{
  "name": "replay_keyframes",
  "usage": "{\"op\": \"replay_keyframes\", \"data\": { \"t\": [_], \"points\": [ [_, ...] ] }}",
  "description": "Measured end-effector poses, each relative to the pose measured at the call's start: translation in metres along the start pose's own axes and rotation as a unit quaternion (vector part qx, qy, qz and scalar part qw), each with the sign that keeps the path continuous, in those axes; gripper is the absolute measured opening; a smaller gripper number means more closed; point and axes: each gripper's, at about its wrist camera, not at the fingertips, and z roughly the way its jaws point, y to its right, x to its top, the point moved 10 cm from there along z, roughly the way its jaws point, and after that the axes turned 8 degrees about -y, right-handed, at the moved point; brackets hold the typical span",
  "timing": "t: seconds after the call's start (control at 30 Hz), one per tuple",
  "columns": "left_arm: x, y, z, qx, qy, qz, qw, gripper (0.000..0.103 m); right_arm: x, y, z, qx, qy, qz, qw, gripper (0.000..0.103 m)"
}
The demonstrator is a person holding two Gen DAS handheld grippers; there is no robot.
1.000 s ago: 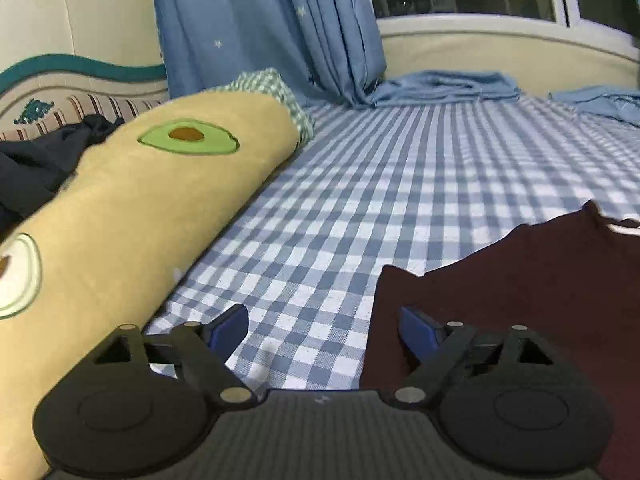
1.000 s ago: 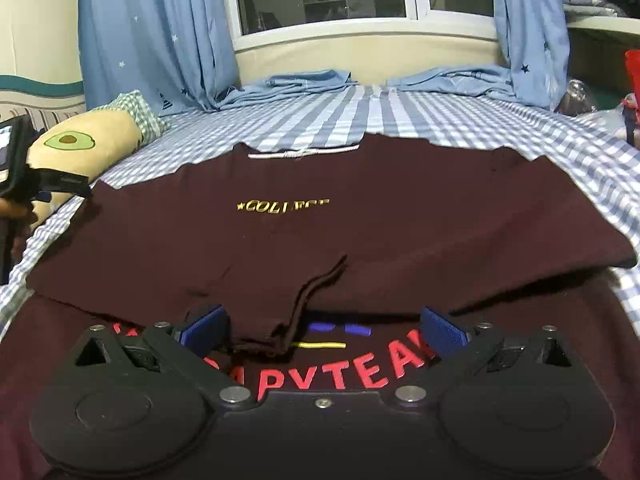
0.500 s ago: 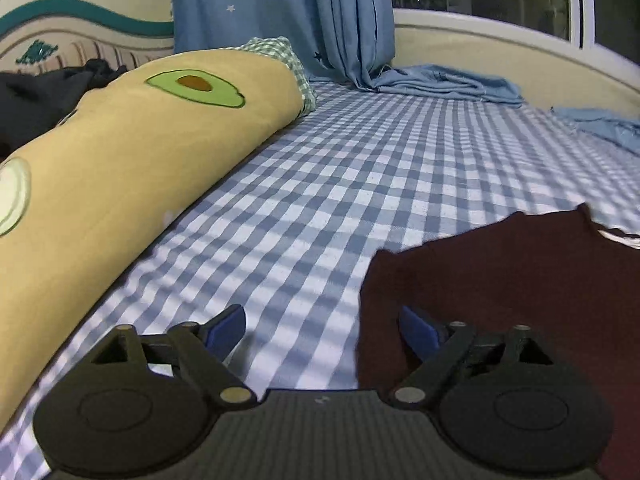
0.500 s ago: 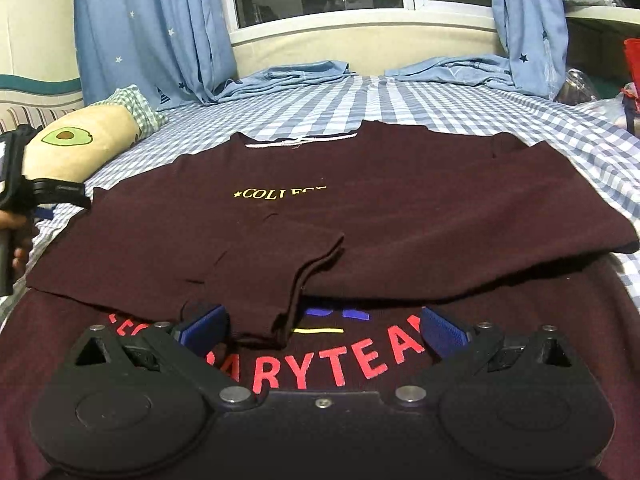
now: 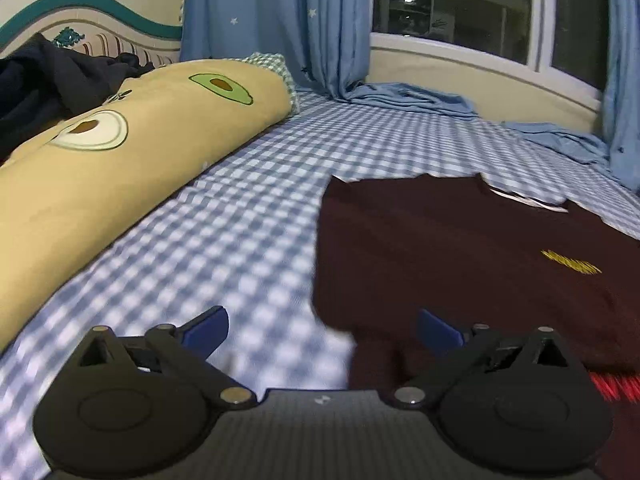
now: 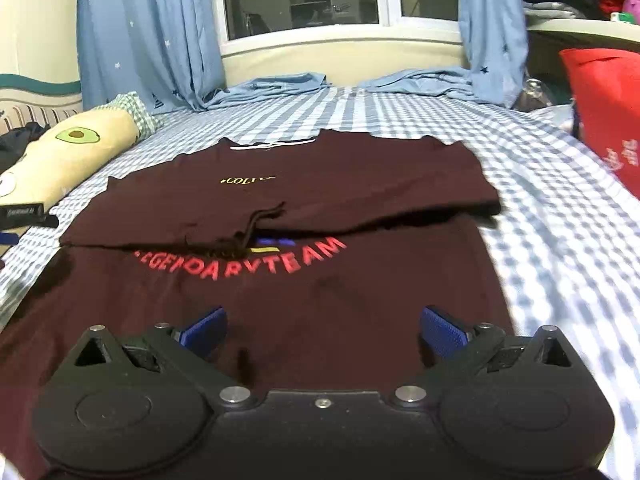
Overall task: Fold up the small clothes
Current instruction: 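Open the left tool and release the sleeve on the sweatshirt, then grasp the sweatshirt side edge with the right tool and fold it inward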
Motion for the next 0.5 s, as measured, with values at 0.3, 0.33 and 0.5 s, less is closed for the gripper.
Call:
{"op": "replay_keyframes", "data": {
  "t": [0.3,0.33,0.5],
  "points": [
    [-0.078,0.041,-0.109,-0.053,0.041,0.058,0.9961,0.102,-0.058,0.015,-0.079,-0.028,0.027,-0.118,0.992,0.103],
    [-0.087,0.045,-0.118,-0.060,0.042,0.063,0.9953,0.102,-0.065,0.015,-0.085,-0.033,0.029,-0.133,0.990,0.103],
    [-0.131,0.064,-0.149,-0.088,0.048,0.102,0.9898,0.102,-0.099,0.008,-0.102,-0.029,0.031,-0.180,0.983,0.103]
  ]
}}
